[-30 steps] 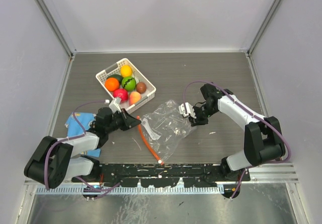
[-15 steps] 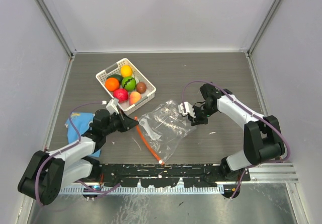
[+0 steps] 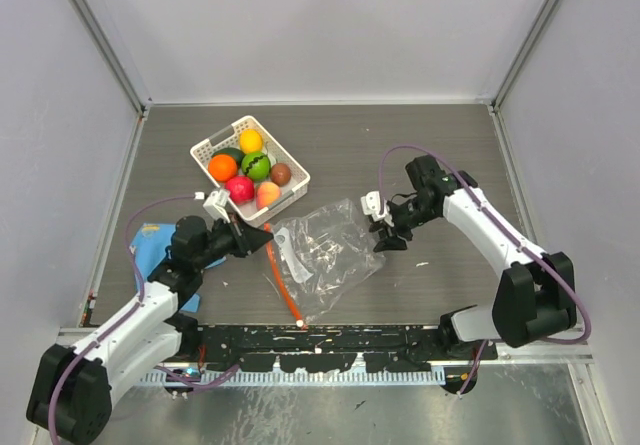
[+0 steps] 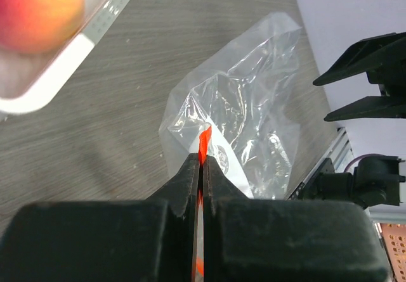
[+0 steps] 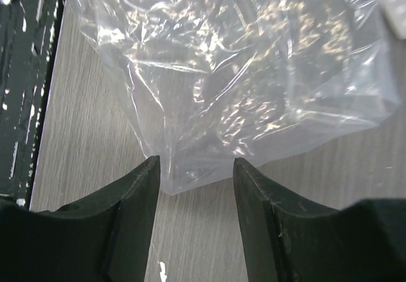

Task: Open the zip-top bag and remove the fake food
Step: Pick up the zipper food storage bag at the center of the board.

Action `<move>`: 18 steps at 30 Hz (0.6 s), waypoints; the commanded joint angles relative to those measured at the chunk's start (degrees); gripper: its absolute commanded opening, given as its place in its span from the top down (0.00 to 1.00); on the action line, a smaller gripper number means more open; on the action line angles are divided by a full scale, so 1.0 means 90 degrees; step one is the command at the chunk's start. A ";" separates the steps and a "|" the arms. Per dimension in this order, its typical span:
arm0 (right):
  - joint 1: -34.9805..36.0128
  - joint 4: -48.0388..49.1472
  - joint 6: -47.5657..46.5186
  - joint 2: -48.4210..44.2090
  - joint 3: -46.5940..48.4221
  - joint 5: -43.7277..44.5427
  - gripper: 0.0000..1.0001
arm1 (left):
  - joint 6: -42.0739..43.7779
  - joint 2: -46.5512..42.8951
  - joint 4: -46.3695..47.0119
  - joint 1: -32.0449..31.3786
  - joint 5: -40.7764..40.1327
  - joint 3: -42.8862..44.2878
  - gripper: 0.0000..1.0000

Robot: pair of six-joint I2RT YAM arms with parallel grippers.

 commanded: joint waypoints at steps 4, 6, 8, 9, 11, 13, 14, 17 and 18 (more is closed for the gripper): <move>-0.0450 -0.0501 0.0383 -0.0492 0.0825 -0.1085 0.44 | 0.0267 -0.0306 -0.0218 -0.0009 0.0106 0.0715 1.00; -0.0610 -0.0581 0.0493 -0.0535 0.0930 -0.1242 0.44 | 0.0271 -0.0056 -0.0097 -0.0009 0.0178 0.0847 1.00; -0.0750 -0.0639 0.0554 -0.0549 0.0988 -0.1383 0.44 | 0.0263 0.0301 0.0109 -0.0009 0.0292 0.1024 1.00; -0.0794 -0.0637 0.0590 -0.0550 0.0990 -0.1422 0.44 | 0.0249 0.0538 0.0232 -0.0014 0.0373 0.1163 1.00; -0.0851 -0.0628 0.0633 -0.0533 0.1000 -0.1468 0.44 | 0.0216 0.1080 0.0513 -0.0009 0.0595 0.1504 1.00; -0.0874 -0.0594 0.0693 -0.0522 0.1006 -0.1477 0.44 | 0.0212 0.1699 0.0689 -0.0026 0.0737 0.1982 1.00; -0.0888 -0.0553 0.0770 -0.0526 0.1011 -0.1468 0.44 | 0.0242 0.2036 0.0739 -0.0049 0.0780 0.2257 1.00; -0.0930 -0.0381 0.1028 -0.0555 0.0995 -0.1429 0.44 | 0.0348 0.3080 0.0771 -0.0212 0.0825 0.3144 1.00; -0.0956 -0.0322 0.1112 -0.0572 0.0979 -0.1397 0.44 | 0.0377 0.3431 0.0744 -0.0265 0.0809 0.3477 1.00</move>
